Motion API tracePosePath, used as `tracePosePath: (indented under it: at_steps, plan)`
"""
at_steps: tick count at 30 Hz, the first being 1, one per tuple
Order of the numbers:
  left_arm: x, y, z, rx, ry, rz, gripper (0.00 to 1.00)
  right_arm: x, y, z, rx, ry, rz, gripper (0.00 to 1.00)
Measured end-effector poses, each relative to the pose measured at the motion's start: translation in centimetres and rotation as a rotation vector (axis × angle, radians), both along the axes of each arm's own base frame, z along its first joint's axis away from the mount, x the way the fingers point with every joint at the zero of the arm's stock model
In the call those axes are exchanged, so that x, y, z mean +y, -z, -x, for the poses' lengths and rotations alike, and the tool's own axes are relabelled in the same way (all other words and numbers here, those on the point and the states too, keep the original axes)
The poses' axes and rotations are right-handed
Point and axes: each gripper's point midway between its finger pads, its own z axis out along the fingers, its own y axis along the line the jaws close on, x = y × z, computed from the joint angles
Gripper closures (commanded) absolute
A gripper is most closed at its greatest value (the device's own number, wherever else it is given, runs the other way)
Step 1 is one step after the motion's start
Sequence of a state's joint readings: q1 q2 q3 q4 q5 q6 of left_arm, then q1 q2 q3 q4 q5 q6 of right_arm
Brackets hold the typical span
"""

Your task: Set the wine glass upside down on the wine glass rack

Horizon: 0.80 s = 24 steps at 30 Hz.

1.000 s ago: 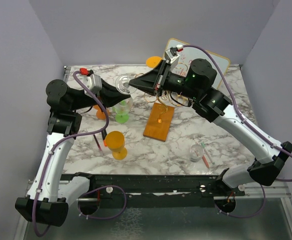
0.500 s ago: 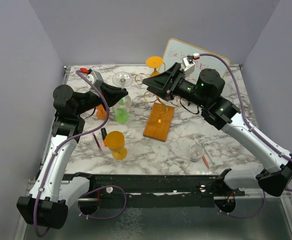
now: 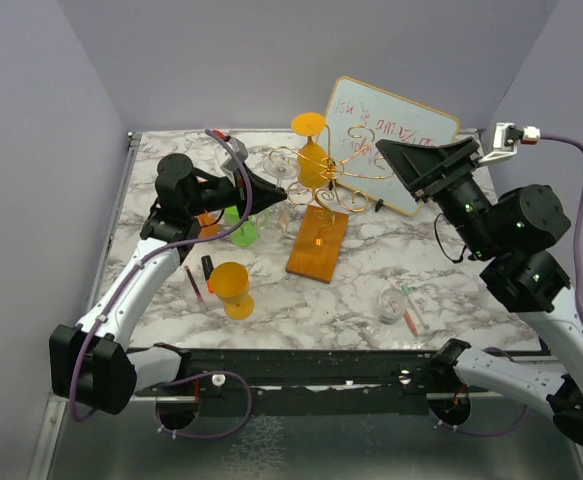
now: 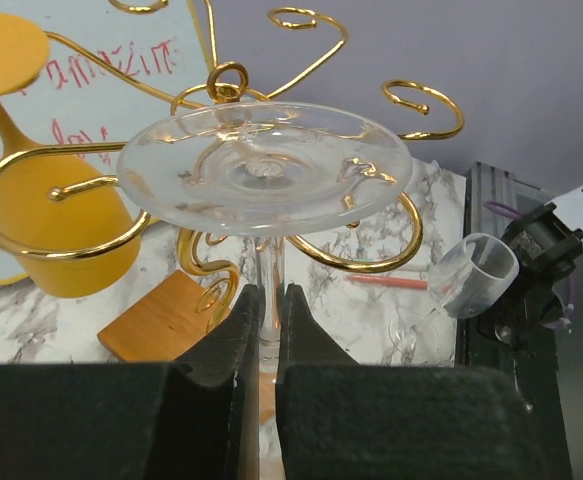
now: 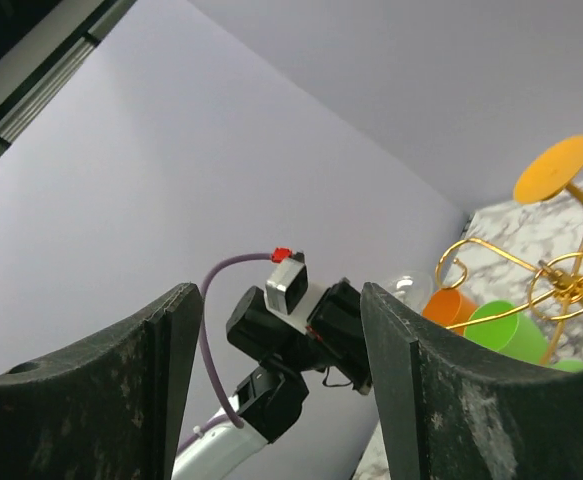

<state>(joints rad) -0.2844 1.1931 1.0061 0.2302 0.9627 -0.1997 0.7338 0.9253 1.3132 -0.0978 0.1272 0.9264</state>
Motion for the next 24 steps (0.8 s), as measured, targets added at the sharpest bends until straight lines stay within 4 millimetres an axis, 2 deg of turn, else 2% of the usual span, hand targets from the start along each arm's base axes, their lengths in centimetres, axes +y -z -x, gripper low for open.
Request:
tracePosePath:
  at_steps: [3,7,15,24]
  plan:
    - [-1.0,0.9,0.0,0.001,0.031,-0.015,1.0,-1.6,-0.7,0.4,-0.035,0.056,0.005,0.31]
    - [-1.6,1.9,-0.4,-0.009,0.047,-0.034,1.0,-2.5,-0.2,0.1,-0.04,0.105,0.031,0.31]
    - [-2.7,3.2,-1.7,-0.03,0.049,-0.056,1.0,-2.3,3.3,-1.2,0.03,0.147,0.109,0.32]
    - [-2.7,3.7,-4.2,-0.059,-0.04,-0.059,1.0,-2.7,3.4,-1.2,0.034,0.164,0.11,0.32]
